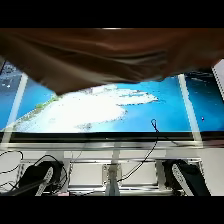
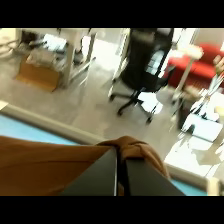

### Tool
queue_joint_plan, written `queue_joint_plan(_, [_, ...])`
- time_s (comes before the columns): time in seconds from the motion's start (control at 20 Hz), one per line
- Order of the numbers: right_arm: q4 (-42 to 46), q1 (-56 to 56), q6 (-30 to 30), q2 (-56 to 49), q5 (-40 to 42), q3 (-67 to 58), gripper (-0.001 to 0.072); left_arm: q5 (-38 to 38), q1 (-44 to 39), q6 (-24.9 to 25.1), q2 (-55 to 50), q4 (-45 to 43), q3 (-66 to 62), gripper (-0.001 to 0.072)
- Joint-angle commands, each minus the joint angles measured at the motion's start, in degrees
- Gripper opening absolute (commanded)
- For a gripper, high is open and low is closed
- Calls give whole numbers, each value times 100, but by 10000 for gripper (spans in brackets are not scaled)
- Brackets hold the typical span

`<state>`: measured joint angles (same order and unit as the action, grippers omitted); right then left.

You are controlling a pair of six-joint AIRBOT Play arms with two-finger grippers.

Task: Fold the clothes and pants, and hang the long-sleeved shirts on hangers.

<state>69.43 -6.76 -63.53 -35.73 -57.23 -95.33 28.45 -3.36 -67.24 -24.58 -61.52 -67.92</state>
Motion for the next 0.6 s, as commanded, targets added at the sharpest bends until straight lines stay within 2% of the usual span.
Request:
queue_joint_plan(0.0, [407,-4,20,966,-151,-2,12,549,0,-457,901,-20,4,8])
queue_joint_plan(0.1, [437,-4,15,970,-212,0,11,1043,0,-1073,916,-442,4,8])
queue_joint_plan(0.25, [435,-4,-131,348,-776,4,10,2011,0,-1961,382,-1773,59,8])
queue_joint_plan(0.35, [352,-4,-264,-437,-1453,7,11,2083,0,-1912,-234,-2122,205,10])
queue_joint_plan(0.55, [2,-2,-306,-2341,-2476,7,13,2044,-46,-988,-2157,-1888,260,10])
